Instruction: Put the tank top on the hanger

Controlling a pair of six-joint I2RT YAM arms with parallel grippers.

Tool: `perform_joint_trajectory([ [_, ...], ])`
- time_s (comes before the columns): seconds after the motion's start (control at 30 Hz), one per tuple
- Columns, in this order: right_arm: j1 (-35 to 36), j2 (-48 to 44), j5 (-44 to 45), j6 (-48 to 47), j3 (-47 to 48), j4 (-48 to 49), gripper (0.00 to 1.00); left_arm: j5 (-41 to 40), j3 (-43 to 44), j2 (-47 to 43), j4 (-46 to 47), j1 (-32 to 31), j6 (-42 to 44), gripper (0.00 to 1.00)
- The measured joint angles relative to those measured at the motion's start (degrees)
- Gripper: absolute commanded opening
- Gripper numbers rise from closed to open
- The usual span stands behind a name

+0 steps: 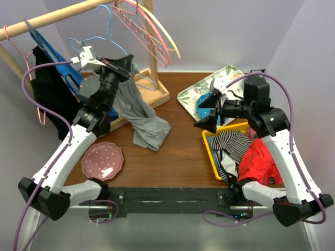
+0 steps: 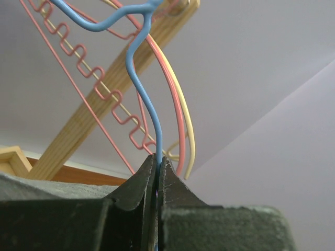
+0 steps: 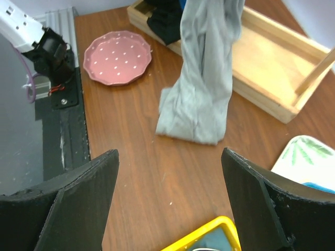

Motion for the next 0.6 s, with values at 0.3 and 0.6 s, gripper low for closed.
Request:
perform_joint_trajectory([
  [0.3, -1.8, -0.2, -2.4, -0.1, -5.0, 0.6, 0.84, 6.0, 1.9, 0.2, -0.1, 14.2, -6.5, 0.0],
  [0.6, -3.3, -0.4, -3.5, 0.1, -5.3, 1.5, 0.84, 9.2, 2.4, 0.6, 0.3, 22.6, -15.3, 0.0],
])
